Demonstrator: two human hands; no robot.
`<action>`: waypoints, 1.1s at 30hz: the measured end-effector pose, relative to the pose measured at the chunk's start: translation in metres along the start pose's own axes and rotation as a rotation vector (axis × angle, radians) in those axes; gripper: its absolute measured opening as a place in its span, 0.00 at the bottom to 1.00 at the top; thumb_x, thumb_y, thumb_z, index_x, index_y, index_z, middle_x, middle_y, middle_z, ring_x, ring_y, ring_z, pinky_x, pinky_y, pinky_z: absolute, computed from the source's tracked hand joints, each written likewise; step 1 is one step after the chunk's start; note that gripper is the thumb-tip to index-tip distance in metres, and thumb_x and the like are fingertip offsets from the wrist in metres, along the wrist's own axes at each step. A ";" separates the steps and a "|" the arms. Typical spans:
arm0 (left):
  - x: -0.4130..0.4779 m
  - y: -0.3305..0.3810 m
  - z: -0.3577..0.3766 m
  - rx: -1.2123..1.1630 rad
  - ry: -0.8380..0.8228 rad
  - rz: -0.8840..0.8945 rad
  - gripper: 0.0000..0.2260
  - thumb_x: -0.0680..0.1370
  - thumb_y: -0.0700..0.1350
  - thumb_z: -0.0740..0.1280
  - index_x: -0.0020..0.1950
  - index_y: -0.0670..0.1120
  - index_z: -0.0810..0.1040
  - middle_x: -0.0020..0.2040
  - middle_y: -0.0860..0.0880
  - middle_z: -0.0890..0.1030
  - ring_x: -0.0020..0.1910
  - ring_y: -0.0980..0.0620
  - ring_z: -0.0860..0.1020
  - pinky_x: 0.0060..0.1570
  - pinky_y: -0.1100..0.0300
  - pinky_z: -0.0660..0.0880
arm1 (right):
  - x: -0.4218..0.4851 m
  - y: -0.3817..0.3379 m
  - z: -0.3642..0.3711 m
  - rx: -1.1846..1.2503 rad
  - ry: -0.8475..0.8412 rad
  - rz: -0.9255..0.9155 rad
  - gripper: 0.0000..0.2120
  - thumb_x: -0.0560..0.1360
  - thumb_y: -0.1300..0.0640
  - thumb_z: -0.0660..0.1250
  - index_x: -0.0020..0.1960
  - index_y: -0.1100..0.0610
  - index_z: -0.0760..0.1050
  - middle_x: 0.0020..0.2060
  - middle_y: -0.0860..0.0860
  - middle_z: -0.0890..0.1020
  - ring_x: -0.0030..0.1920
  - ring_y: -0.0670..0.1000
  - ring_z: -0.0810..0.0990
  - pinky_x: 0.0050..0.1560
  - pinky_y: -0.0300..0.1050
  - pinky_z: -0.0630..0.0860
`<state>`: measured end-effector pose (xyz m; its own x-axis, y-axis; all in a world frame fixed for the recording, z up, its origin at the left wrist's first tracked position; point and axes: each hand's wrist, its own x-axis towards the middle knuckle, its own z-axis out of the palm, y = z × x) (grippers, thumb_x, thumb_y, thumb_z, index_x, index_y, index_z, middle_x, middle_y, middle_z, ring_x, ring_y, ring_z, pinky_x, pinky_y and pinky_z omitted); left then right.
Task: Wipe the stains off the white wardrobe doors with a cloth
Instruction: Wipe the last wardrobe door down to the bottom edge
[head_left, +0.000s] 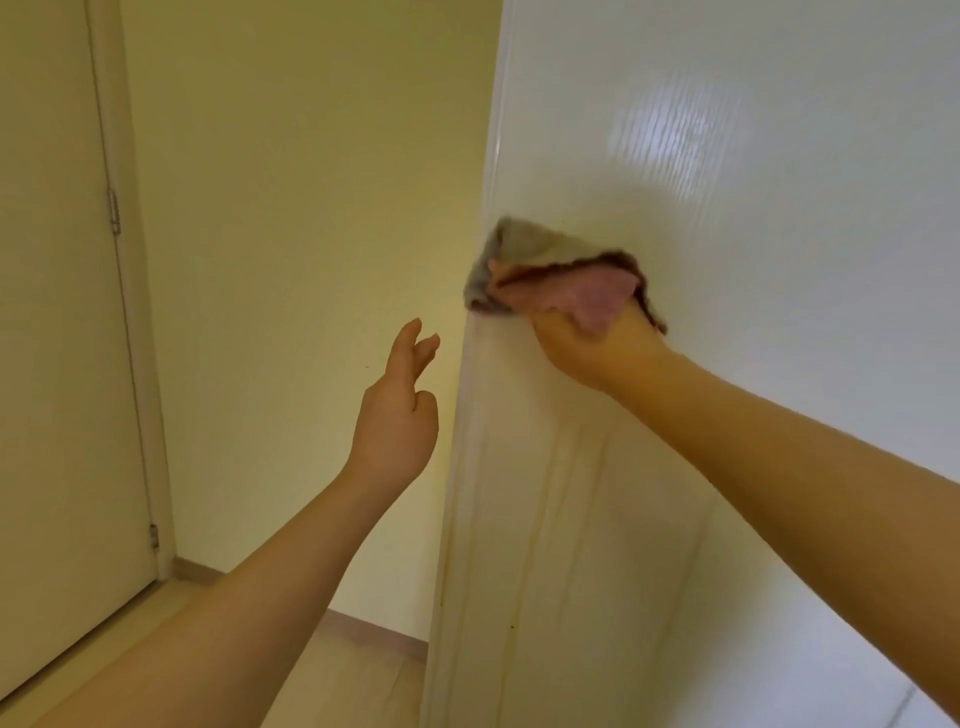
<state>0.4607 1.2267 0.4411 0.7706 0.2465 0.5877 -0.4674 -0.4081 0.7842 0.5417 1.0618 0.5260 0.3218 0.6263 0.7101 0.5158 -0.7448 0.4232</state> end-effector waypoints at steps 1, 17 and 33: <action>-0.002 0.000 0.001 -0.001 0.018 -0.004 0.32 0.74 0.26 0.50 0.76 0.47 0.56 0.69 0.54 0.69 0.53 0.75 0.68 0.40 0.82 0.64 | 0.012 -0.003 -0.008 0.079 0.086 0.038 0.17 0.78 0.47 0.60 0.65 0.50 0.71 0.62 0.51 0.75 0.62 0.51 0.73 0.65 0.47 0.69; -0.018 -0.013 -0.010 0.200 0.213 -0.051 0.31 0.75 0.27 0.52 0.77 0.45 0.56 0.75 0.48 0.63 0.73 0.52 0.61 0.57 0.78 0.52 | -0.032 -0.064 0.014 0.048 -0.039 -0.377 0.21 0.69 0.64 0.52 0.51 0.64 0.81 0.52 0.58 0.82 0.58 0.59 0.78 0.65 0.50 0.61; -0.026 -0.005 -0.013 0.192 0.190 -0.056 0.31 0.75 0.28 0.52 0.77 0.47 0.55 0.74 0.51 0.63 0.65 0.54 0.68 0.53 0.73 0.59 | -0.048 -0.008 -0.004 0.057 -0.032 -0.319 0.18 0.74 0.47 0.63 0.58 0.55 0.79 0.57 0.48 0.80 0.58 0.51 0.78 0.57 0.31 0.66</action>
<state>0.4372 1.2338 0.4239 0.6893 0.4264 0.5857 -0.3220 -0.5438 0.7750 0.5184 1.0367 0.4907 0.1613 0.8334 0.5285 0.6381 -0.4967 0.5884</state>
